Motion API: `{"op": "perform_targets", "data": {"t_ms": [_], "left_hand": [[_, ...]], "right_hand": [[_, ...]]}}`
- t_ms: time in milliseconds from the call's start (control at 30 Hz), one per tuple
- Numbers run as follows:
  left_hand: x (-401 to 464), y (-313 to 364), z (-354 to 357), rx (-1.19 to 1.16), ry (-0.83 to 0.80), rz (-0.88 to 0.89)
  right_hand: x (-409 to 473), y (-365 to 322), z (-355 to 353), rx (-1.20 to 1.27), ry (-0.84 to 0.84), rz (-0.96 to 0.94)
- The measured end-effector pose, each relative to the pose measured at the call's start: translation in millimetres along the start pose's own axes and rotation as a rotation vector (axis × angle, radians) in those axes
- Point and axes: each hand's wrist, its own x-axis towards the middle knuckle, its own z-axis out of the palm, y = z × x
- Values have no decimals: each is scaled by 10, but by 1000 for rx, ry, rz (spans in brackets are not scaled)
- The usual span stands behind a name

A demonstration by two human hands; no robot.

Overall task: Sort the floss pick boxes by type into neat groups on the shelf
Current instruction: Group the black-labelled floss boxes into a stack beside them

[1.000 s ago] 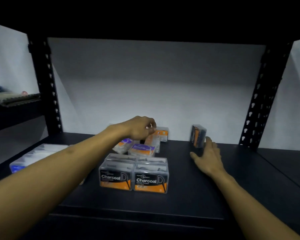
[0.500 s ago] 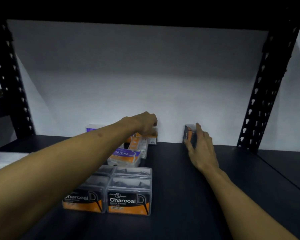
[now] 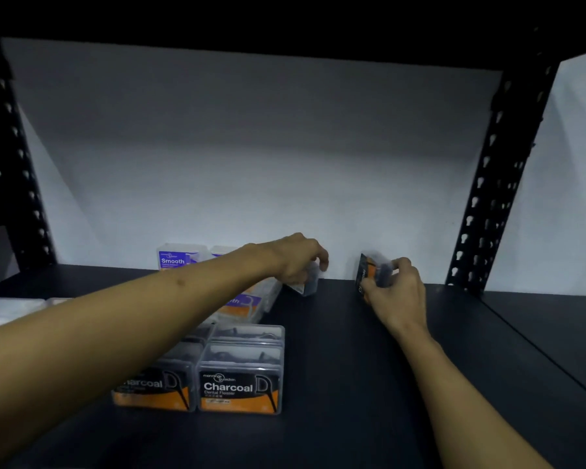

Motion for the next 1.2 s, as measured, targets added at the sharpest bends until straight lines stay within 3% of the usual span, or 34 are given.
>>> {"op": "perform_targets", "data": {"t_ms": [67,167,267,500,733,1000,1200], "left_hand": [[-89,83,-1,-127,-9,-9],[-173,124,35,-257,109,-49],[-225,135,37,-259,176,-86],[-419,114,-40,-365,-81,-130],[-583,251,-65,-328,-137,-94],[-715,209,-85,-384,-60,-44],[-966,53,-416,-490,-15,-31]], "right_hand": [[-80,-32,-69,16,-9,33],[-251,-95,-173,54,-2,81],[-472,-184,-282,55,-23,84],[-931,-274,-532,72,-220,-55],[-1112,-334,-876,-30,-261,-90],[-1183,-246,-1003,182,-168,47],[-1119,-318,-925,541,-185,61]]}}
